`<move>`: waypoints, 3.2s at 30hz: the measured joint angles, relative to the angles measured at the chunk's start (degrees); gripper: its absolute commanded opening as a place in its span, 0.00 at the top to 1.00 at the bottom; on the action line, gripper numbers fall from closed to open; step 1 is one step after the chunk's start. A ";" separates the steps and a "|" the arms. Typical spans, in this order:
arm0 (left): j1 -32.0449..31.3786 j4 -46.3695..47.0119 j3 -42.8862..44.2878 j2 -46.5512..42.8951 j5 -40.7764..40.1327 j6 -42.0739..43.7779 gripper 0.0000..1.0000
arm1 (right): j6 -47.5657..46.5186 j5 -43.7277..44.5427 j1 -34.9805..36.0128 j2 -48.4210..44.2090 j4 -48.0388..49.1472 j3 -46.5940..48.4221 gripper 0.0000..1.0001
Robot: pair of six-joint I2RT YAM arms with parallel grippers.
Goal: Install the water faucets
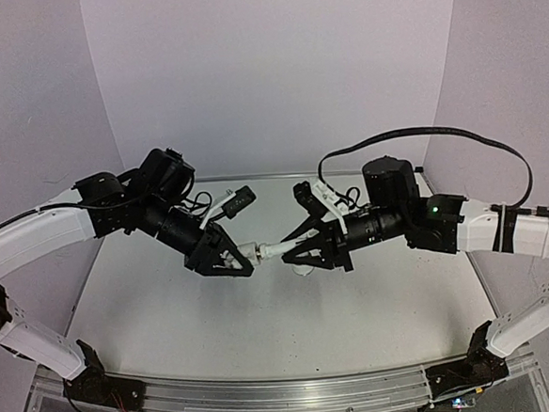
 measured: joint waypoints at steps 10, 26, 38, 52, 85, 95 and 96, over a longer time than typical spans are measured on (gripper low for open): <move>-0.49 -0.51 7.53 4.61 -17.03 25.16 1.00 | 6.80 7.48 -1.39 1.01 1.50 0.22 1.00; 0.70 36.21 -2.40 4.99 -24.64 76.05 1.00 | 14.36 17.49 -2.03 1.03 1.49 1.68 1.00; 1.82 58.04 -1.48 7.95 -19.32 104.51 1.00 | 19.22 23.57 -2.08 -2.39 5.11 2.55 1.00; 3.11 61.66 -4.69 7.27 -23.14 82.98 1.00 | 23.22 22.88 -0.82 -3.48 5.42 3.41 0.13; 4.00 39.65 -20.27 -3.01 19.73 -40.08 1.00 | -21.35 17.13 0.74 -13.83 1.70 -5.15 0.02; 2.48 35.17 -21.47 -3.01 23.36 -42.11 1.00 | -25.55 7.79 0.74 -1.25 -2.70 2.64 0.16; 2.47 34.40 -21.51 -3.01 23.32 -41.79 1.00 | -25.31 6.77 0.74 -0.60 -3.18 3.72 0.19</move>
